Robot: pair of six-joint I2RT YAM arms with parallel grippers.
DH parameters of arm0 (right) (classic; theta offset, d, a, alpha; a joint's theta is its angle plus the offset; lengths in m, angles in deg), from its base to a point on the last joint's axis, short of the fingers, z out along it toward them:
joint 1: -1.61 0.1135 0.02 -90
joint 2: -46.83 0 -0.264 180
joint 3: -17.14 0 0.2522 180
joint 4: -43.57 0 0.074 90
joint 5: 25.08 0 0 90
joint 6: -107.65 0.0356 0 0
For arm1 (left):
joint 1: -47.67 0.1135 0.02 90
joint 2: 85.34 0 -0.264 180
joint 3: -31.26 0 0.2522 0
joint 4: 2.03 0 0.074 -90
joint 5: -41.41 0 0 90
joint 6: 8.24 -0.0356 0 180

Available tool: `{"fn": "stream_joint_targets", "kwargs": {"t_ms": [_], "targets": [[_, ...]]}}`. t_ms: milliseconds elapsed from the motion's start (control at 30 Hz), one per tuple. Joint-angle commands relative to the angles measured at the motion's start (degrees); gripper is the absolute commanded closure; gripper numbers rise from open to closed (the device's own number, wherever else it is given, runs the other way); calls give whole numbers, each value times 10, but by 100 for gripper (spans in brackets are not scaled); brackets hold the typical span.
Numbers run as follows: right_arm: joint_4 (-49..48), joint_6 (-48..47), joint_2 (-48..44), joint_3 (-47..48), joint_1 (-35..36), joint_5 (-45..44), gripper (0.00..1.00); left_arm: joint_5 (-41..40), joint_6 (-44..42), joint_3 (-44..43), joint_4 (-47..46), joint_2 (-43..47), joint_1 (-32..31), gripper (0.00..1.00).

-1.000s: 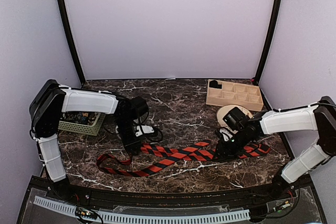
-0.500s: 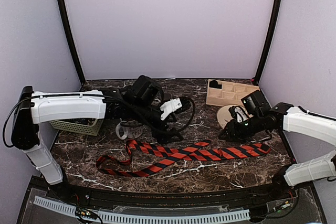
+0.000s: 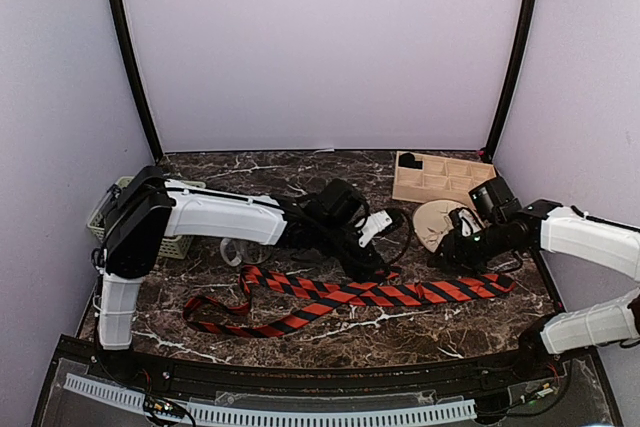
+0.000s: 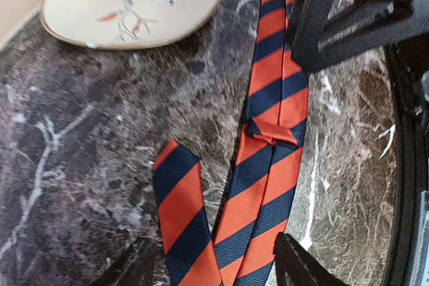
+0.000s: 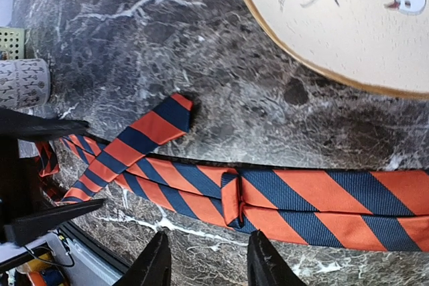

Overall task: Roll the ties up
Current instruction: Move to tie at the center of the board.

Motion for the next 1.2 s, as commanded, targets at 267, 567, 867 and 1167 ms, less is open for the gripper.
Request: {"fn": "stream_joint_targets", "kwargs": {"t_ms": [267,567,867,1167], "targets": [[-56,-13,75,-31,-4,37,69,-70,-35,-43,57,-93,-8,58],[-110,4,134,-40,54,45,73,-66,-81,125,84,-3,-4,92],[-190,77,189,-38,163,54,77,-75,-99,253,52,159,11,96],[-139,71,89,-17,127,51,65,-43,-172,208,91,184,-38,96]]}}
